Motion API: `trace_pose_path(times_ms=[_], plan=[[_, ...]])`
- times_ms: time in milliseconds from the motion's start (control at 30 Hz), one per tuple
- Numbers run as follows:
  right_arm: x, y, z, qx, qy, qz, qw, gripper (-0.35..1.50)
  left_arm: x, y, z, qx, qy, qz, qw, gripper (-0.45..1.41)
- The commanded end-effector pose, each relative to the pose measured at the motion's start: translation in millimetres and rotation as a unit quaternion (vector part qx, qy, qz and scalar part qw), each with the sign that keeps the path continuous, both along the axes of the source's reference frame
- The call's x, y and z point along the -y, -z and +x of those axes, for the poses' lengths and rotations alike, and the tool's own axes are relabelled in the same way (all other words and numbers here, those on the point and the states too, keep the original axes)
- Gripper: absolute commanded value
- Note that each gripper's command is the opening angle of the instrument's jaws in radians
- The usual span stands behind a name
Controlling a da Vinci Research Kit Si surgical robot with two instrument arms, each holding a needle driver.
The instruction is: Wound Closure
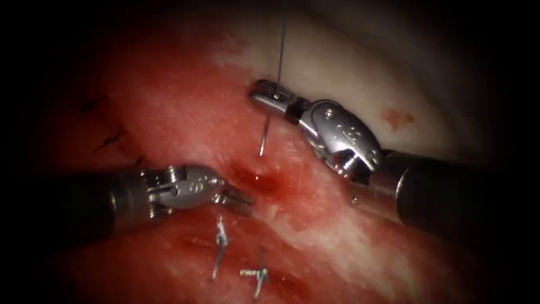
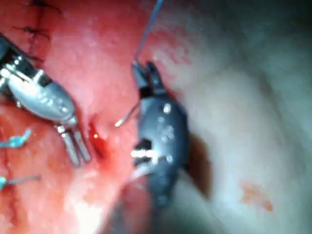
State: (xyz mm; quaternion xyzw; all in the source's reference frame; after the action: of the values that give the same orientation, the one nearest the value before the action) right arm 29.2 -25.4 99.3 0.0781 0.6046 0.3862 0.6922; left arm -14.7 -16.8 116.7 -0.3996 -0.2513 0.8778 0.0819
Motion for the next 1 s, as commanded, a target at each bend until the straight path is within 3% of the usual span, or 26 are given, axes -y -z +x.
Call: trace_pose_path(times_ms=[33,400,733,1000], plan=[[0.1,-0.5,0.8,-0.003,0.002,0.008,1.0,-0.35,0.0,-0.6,-0.6,0.0,0.0,0.0,1.0,-0.18],[0.7,-0.2,1.0,-0.019,0.011,0.049,0.999,-0.35,0.0,-0.6,-0.2,0.001,-0.001,0.0,1.0,-0.18],[1.4,-0.1,1.3,-0.069,0.021,0.203,0.977,-0.35,-0.2,-0.2,-0.2,0.002,-0.001,0.002,1.0,-0.18],[3.1,0.2,1.8,-0.124,0.047,0.356,0.925,-0.35,-0.5,0.3,-0.3,0.001,0.0,0.003,1.0,-0.18]])
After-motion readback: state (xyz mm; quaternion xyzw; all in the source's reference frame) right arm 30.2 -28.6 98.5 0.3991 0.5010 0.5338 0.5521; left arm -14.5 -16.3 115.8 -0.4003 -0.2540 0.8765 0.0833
